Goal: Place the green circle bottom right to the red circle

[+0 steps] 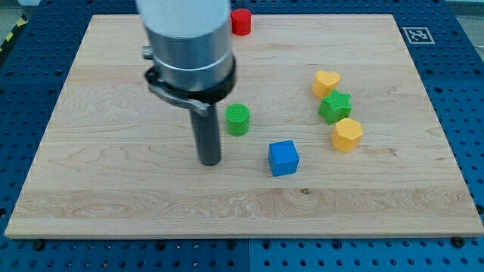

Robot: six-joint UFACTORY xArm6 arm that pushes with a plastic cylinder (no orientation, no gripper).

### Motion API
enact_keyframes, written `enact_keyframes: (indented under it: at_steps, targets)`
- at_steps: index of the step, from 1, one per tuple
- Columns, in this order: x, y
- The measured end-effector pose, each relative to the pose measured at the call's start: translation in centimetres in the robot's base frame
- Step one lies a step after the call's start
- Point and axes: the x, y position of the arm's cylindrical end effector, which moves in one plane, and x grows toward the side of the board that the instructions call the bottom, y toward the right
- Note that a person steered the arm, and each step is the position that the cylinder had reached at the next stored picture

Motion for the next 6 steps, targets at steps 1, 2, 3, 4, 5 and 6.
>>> enact_keyframes:
  at_steps: [1, 2, 3, 4, 5, 6]
  targets:
    - [-0.9, 0.5]
    - [-3.4, 0.5]
    - [-5.4, 0.5]
    - [-6.4, 1.6]
    - [-5.9, 4.2]
    - [-6.5, 5.6]
